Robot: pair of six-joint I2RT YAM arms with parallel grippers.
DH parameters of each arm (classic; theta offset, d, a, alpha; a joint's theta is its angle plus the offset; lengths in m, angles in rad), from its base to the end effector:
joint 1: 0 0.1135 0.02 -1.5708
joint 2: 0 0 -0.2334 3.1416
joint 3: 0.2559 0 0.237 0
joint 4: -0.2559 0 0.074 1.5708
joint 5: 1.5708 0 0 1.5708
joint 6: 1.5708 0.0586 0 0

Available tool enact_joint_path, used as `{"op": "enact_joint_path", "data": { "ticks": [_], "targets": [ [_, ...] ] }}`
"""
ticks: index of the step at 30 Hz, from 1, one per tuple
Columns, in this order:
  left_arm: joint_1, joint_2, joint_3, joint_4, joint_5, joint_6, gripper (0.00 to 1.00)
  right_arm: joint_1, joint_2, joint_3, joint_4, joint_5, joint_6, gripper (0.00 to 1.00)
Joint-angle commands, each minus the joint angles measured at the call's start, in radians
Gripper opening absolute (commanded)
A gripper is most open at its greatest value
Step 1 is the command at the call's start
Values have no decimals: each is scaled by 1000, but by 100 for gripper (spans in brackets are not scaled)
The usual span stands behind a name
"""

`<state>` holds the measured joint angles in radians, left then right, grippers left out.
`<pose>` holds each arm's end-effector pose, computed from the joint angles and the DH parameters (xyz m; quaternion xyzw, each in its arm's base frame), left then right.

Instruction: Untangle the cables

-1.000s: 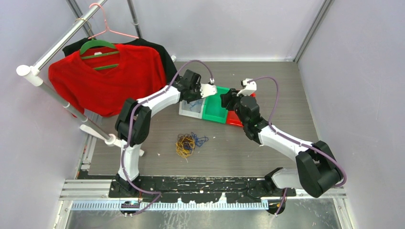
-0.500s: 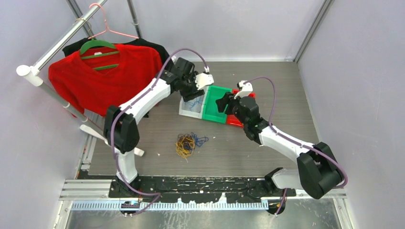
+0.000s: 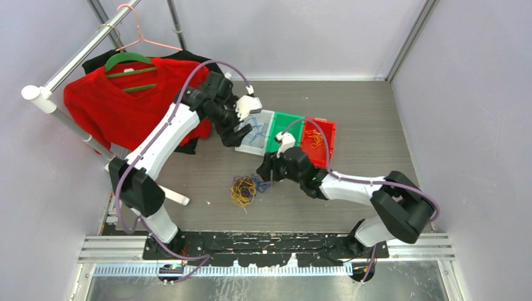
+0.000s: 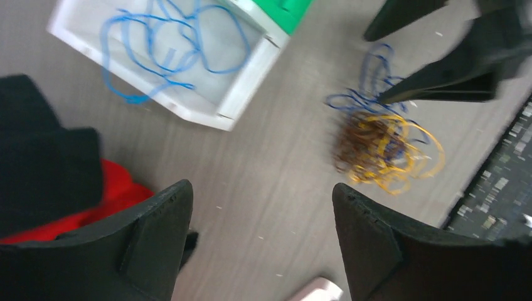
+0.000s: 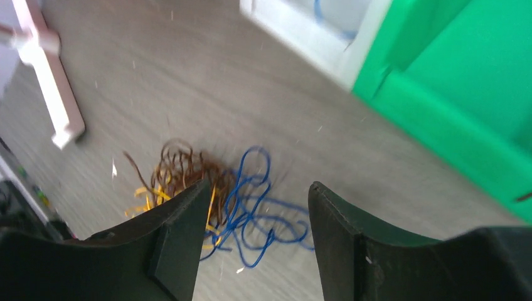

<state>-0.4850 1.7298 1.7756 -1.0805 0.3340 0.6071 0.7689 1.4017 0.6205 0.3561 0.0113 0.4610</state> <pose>0.3001 -0.1799 0.3032 0.5314 0.7897 -0.1441 0.2705 0.2208 0.2127 0.1700 -0.1258 0.8309 0.3088 0.4455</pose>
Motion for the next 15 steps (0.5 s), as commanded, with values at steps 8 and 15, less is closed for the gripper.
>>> {"op": "enact_joint_path", "data": {
  "ticks": [8, 15],
  "targets": [
    [-4, -227, -312, -37, 148, -72, 74, 91, 165, 44, 30, 41, 86, 57],
    [-29, -238, -460, 105, 146, -110, 73, 98, 198, 66, 25, 35, 134, 31]
  ]
}}
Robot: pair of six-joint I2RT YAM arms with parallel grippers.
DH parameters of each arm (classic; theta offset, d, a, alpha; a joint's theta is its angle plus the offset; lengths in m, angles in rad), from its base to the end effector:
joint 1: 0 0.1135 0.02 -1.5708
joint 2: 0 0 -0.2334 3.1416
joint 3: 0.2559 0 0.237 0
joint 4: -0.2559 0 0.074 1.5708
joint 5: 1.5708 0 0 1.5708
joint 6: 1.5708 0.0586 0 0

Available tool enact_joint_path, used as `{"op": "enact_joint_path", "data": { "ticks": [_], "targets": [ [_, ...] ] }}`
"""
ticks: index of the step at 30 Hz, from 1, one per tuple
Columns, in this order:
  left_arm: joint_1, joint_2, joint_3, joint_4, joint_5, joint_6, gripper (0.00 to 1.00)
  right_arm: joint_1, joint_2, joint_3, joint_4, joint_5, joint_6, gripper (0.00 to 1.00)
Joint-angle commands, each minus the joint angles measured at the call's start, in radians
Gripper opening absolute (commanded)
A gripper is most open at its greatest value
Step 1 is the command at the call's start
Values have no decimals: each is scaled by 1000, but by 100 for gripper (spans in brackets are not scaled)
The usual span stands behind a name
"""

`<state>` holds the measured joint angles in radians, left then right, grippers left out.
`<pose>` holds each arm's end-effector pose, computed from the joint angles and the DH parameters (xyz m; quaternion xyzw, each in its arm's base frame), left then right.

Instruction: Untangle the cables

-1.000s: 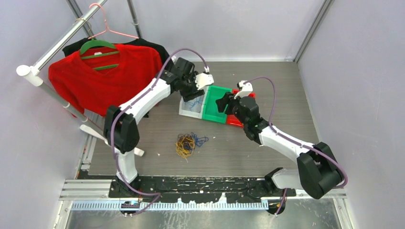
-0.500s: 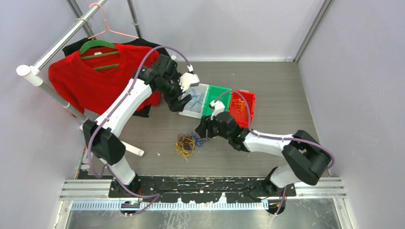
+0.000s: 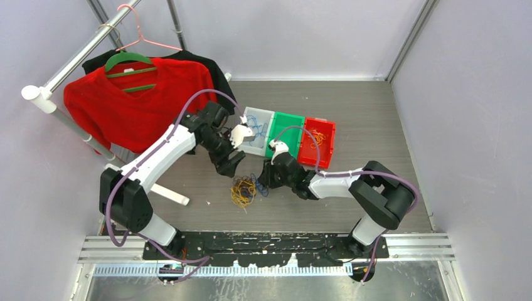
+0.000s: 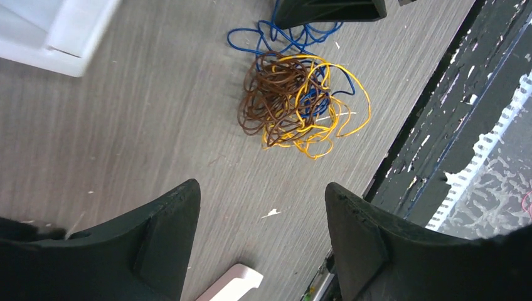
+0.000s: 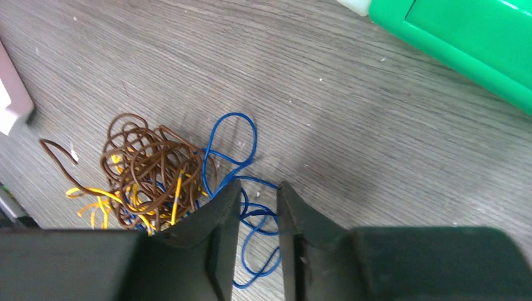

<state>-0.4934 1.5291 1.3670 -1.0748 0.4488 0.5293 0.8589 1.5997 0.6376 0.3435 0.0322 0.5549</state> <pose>0.2414 -0.1587 0.2491 0.5027 0.8203 -0.2165 0.1659 0.2073 0.2373 0.1161 -0.1273 0.8795 0.2867 0.3577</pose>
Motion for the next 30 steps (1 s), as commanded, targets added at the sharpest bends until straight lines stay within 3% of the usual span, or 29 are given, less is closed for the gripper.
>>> {"op": "enact_joint_path", "data": {
  "ticks": [1, 6, 13, 22, 30],
  "targets": [
    [-29, -31, -65, 115, 26, -40, 73, 8, -6, 48, 28, 28, 38, 26],
    [-60, 11, -144, 222, 0, -71, 72, 6, -100, 40, -53, 128, -12, 2],
    [-79, 22, -259, 336, -30, -56, 49, -22, -274, -8, -140, 178, -79, 1],
    [-79, -16, -366, 394, -127, 26, 2, -114, -490, -19, -243, 151, -125, 1],
    [-77, -83, -426, 322, -188, 134, 0, -209, -645, 16, -343, 86, -176, 1]
  ]
}}
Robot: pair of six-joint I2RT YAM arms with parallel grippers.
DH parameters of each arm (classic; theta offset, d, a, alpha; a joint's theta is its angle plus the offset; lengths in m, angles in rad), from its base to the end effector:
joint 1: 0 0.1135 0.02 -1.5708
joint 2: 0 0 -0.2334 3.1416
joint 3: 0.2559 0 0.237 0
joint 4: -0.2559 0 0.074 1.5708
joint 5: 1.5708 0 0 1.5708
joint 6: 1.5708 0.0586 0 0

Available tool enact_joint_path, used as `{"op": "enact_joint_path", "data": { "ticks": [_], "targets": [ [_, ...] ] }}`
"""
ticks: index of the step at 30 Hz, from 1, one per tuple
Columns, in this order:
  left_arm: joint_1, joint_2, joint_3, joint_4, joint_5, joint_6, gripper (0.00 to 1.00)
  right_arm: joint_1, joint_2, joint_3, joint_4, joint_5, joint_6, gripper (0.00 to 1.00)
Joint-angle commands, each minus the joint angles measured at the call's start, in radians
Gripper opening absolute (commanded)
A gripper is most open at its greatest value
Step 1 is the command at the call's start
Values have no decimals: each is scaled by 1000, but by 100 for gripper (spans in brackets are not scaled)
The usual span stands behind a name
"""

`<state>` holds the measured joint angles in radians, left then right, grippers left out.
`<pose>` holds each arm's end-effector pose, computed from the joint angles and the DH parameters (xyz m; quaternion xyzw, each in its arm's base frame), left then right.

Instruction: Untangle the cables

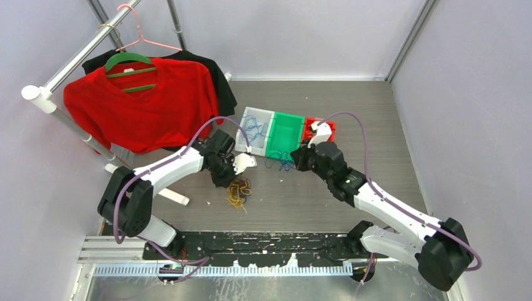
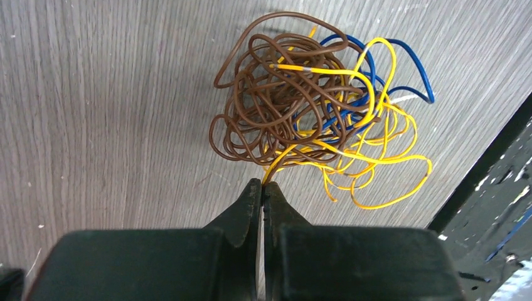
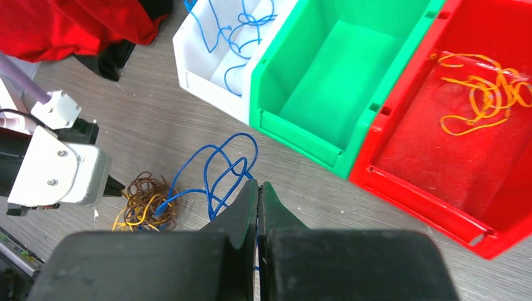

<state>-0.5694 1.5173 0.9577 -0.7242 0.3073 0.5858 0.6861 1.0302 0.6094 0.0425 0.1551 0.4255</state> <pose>0.2182 -0.1607 0.1511 0.5524 0.8074 -0.1503 0.1426 0.2040 0.1553 0.2260 -0.0640 0.8236 0.2409 0.5094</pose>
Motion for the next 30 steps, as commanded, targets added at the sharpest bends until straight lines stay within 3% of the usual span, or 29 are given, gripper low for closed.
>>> {"op": "enact_joint_path", "data": {
  "ticks": [1, 4, 6, 9, 12, 16, 19, 27, 30],
  "targets": [
    [2, -92, -11, -47, -48, 81, 0, -52, -89, 53, -46, -55, -54, 1],
    [14, -141, 46, -150, -25, 79, 5, -69, -95, 98, -69, -76, -83, 1],
    [21, -172, 123, -264, 15, 80, 16, -72, -74, 128, -63, -87, -106, 1],
    [27, -199, 248, -403, 86, 79, 55, -73, -15, 178, -46, -118, -129, 1],
    [32, -213, 357, -447, 144, 35, 70, -73, 41, 209, 8, -201, -109, 1],
    [33, -185, 471, -395, 172, -108, 74, -72, 120, 257, 47, -272, -32, 1],
    [21, -165, 509, -348, 204, -152, 86, -69, 175, 290, 83, -310, 57, 1],
    [-105, -100, 519, -211, -34, -113, 83, -57, 286, 381, 72, -366, 197, 1],
    [-123, -79, 514, -142, -143, -101, 75, -56, 298, 384, 79, -390, 209, 1]
  ]
}}
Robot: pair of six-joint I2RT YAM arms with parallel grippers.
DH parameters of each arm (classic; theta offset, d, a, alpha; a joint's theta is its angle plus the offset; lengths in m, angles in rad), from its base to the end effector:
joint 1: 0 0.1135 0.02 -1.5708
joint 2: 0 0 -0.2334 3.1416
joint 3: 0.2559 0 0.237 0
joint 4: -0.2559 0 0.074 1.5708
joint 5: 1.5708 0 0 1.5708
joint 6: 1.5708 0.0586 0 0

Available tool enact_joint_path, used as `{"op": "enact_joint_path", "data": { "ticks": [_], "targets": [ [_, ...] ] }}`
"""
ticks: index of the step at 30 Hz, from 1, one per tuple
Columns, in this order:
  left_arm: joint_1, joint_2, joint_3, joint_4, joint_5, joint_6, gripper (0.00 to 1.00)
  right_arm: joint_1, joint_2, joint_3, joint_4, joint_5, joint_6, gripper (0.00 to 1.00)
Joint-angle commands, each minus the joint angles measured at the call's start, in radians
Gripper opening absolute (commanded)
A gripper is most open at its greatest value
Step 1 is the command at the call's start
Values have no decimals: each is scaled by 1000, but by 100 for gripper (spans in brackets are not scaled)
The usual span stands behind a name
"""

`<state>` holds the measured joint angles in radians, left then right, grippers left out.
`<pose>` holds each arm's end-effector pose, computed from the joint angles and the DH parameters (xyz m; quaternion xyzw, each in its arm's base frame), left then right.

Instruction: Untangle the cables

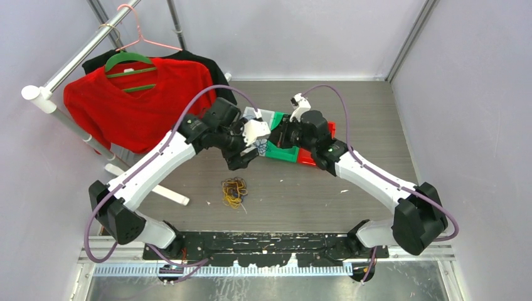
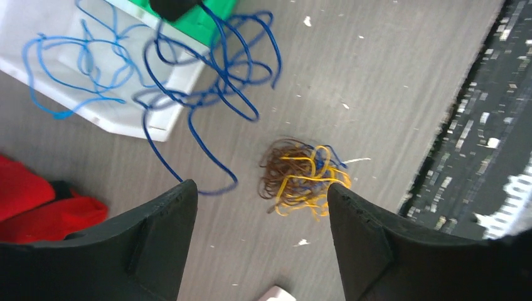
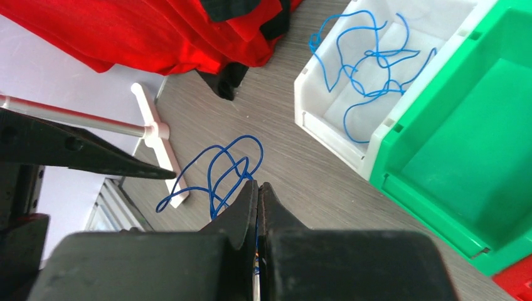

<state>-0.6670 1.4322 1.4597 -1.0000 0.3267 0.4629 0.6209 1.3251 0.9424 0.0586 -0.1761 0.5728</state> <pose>0.2148 -0.1931 0.3039 0.5453 0.7707 -0.1842 0.2734 0.2569 0.1964 0.2680 -0.0708 0.8073 0.3859 0.4408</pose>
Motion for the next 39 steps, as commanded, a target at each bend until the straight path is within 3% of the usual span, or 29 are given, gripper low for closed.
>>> {"op": "enact_joint_path", "data": {
  "ticks": [1, 5, 11, 13, 20, 25, 26, 27, 32, 39],
  "targets": [
    [-25, 14, 12, 157, -196, 20, 70, 9, 6, 52, 63, -66, 61, 1],
    [-23, 9, -13, 239, -252, 49, 50, 9, 12, 44, 61, -87, 69, 1],
    [-25, 15, -19, 205, -232, 81, 10, 7, 7, 20, 91, -97, 90, 1],
    [-24, 11, -20, 192, -229, 95, 2, 8, 4, 8, 103, -98, 103, 1],
    [-12, -6, 60, 128, -246, 126, 0, -3, -19, -44, 86, -82, 94, 7],
    [-6, -52, 105, 59, -244, 178, 0, -15, -67, -125, 38, 40, 38, 8],
    [-6, -62, 108, 52, -251, 188, 0, -20, -77, -142, 30, 58, 30, 12],
    [-6, -70, 109, 48, -259, 197, 0, -21, -85, -156, 20, 73, 22, 22],
    [-6, -90, 128, 25, -277, 215, 0, -23, -120, -191, -7, 100, -24, 36],
    [-6, -70, 201, -10, -285, 195, 0, -22, -178, -179, -59, 140, -104, 36]
  ]
}}
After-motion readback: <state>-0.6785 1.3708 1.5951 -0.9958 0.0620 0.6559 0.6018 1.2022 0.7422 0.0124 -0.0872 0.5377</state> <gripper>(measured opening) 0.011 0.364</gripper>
